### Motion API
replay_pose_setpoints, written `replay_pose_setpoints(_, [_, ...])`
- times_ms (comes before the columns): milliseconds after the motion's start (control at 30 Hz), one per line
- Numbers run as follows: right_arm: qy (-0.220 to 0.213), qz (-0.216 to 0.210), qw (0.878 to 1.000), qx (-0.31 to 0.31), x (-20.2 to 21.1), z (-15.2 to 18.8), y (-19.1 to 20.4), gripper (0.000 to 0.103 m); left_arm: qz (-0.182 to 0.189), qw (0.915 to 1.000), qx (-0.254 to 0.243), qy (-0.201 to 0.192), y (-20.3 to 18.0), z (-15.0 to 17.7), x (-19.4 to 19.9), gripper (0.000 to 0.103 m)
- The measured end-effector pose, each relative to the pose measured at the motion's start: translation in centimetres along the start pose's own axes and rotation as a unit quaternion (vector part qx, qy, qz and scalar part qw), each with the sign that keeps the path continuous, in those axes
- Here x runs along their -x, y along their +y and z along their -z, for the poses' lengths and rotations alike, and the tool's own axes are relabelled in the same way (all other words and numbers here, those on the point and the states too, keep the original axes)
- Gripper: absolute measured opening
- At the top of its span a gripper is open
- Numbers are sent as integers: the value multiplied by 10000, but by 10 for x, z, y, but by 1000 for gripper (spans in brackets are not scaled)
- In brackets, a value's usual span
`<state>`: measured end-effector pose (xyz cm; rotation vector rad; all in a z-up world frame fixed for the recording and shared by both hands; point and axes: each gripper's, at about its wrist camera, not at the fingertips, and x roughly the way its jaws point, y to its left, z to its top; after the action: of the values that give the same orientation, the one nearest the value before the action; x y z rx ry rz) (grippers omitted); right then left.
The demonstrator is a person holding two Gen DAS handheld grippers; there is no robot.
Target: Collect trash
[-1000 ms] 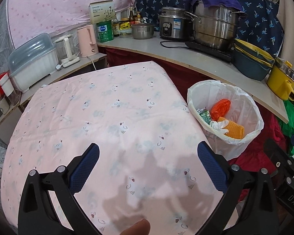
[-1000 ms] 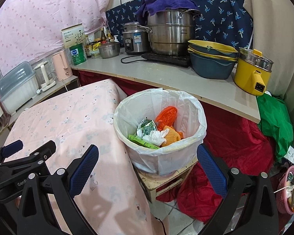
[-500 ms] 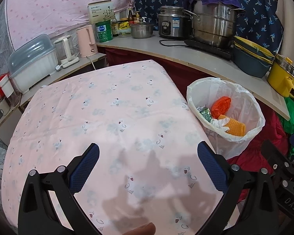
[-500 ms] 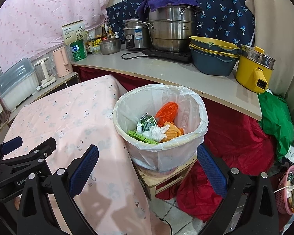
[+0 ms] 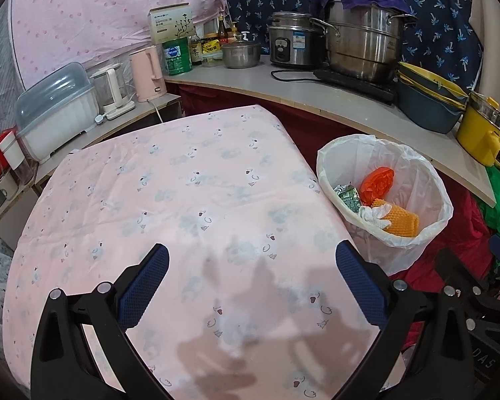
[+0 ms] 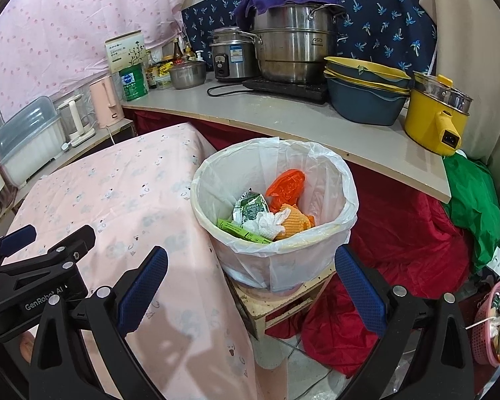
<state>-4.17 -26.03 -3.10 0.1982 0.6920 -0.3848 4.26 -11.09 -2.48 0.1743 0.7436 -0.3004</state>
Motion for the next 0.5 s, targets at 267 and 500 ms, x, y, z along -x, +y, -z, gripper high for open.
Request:
replay_pose_setpoints(267, [-14,22,10000,11,-6,-4,-1,97,-26,10000,-32,-2,-4,-2,-3,96])
replay_pose_setpoints(500, [-2,-4,10000,-14,-8,-5,-2,97,-24,10000,-41,21,-4,-3,-4,96])
